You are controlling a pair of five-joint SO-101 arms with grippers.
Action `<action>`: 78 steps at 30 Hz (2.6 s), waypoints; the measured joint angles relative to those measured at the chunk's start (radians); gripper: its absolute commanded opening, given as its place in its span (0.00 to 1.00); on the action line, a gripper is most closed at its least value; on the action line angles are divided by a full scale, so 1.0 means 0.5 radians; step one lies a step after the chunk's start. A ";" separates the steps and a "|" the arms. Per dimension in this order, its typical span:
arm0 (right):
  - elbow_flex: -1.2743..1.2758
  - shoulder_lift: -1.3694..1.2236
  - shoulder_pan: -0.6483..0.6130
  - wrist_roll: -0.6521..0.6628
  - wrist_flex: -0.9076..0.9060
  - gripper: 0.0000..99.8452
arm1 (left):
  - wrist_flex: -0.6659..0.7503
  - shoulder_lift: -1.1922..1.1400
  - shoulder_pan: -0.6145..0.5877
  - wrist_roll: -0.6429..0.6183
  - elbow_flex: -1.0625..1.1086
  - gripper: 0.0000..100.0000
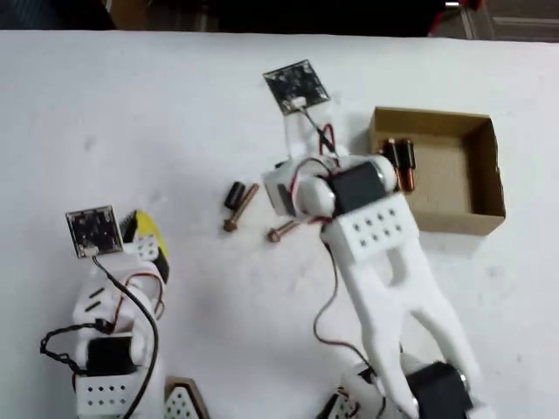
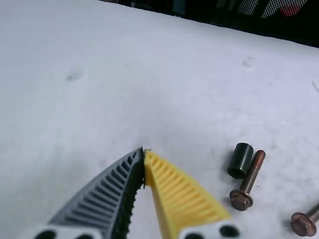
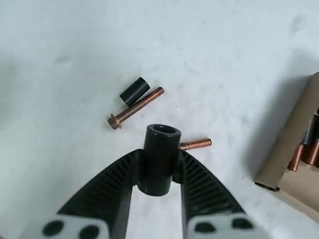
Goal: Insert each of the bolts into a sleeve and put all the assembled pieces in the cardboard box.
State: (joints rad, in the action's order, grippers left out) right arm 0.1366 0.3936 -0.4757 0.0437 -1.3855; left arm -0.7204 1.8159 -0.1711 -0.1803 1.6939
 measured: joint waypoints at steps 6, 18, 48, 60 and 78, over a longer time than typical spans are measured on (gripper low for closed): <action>0.000 0.264 0.000 0.000 -0.175 0.02 | 0.000 0.000 0.000 0.000 0.000 0.02; 0.000 0.896 0.000 0.000 -0.420 0.02 | 0.000 0.000 0.000 0.000 0.000 0.02; 1.703 2.513 0.381 0.184 0.506 0.02 | -0.104 0.000 0.064 0.157 0.000 0.02; 1.860 2.811 0.393 0.190 0.506 0.02 | -0.104 0.000 0.064 0.169 0.000 0.02; 2.170 2.805 0.829 0.190 0.562 0.02 | -0.104 0.000 0.077 0.184 0.000 0.02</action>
State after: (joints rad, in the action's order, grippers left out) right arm 1.2213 1.7960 -0.0614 0.1389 -1.1047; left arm -0.7725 1.8159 -0.1327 -0.0882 1.6939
